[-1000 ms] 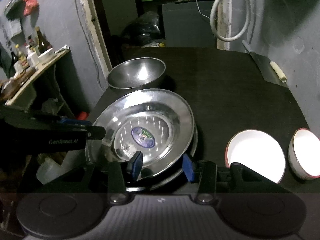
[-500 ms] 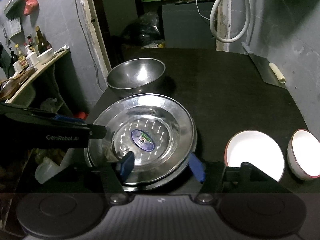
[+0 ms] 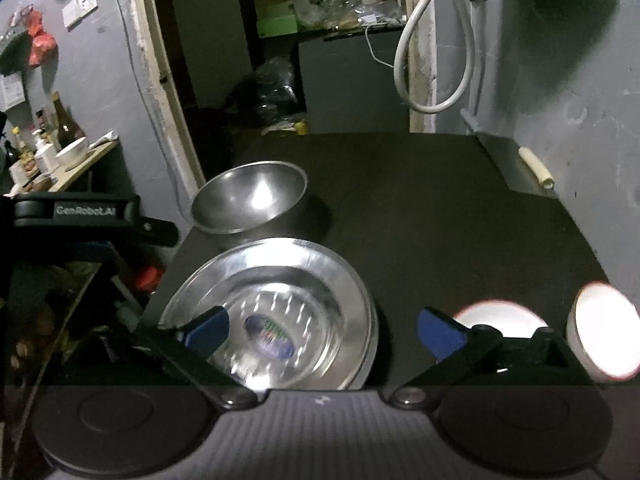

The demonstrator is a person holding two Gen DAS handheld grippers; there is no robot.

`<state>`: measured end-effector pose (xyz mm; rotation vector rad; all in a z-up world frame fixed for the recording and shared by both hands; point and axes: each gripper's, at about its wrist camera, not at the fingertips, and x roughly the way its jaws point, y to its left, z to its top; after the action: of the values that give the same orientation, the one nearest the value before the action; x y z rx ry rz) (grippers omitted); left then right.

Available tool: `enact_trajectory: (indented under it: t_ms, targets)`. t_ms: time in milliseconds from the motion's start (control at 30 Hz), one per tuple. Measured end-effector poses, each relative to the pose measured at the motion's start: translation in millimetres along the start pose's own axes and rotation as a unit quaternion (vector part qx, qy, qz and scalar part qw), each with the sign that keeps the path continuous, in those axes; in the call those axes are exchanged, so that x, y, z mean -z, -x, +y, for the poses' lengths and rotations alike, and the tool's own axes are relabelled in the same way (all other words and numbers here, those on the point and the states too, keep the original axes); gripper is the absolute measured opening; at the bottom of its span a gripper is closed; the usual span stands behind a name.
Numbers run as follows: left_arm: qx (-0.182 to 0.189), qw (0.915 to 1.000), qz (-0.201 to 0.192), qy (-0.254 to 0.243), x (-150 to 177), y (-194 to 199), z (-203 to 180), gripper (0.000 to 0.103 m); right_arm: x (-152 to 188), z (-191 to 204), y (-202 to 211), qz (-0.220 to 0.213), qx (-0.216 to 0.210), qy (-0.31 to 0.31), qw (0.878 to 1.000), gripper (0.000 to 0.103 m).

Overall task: Organize plates and bowls
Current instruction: 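Open the left gripper and release the labelled plate, then grasp the rim of the deep steel bowl with the left gripper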

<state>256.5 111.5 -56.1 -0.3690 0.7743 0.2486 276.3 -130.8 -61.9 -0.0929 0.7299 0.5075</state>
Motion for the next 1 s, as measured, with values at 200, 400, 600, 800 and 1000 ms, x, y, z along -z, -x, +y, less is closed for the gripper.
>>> enact_trajectory:
  t_ms: [200, 400, 600, 800, 1000]
  targets:
    - [-0.007, 0.9997, -0.022, -0.013, -29, -23, 4, 0.102, -33, 1, -30, -0.011, 0.024, -0.007, 1.000, 0.103]
    - [-0.015, 0.9990, -0.025, -0.033, -54, -55, -3, 0.102, -61, 11, -68, -0.004, 0.052, 0.012, 0.999, 0.103]
    - [-0.023, 0.9993, -0.018, -0.025, -65, -75, -6, 0.102, -78, 14, -93, -0.002, 0.027, 0.002, 1.000, 0.102]
    - [-0.015, 0.9993, -0.005, -0.034, -63, -80, -7, 0.086, -80, 22, -112, 0.020, 0.017, 0.019, 0.999, 0.082]
    - [-0.004, 0.9993, 0.020, -0.032, -58, -83, -5, 0.056, -78, 19, -120, 0.037, -0.010, -0.014, 0.999, 0.067]
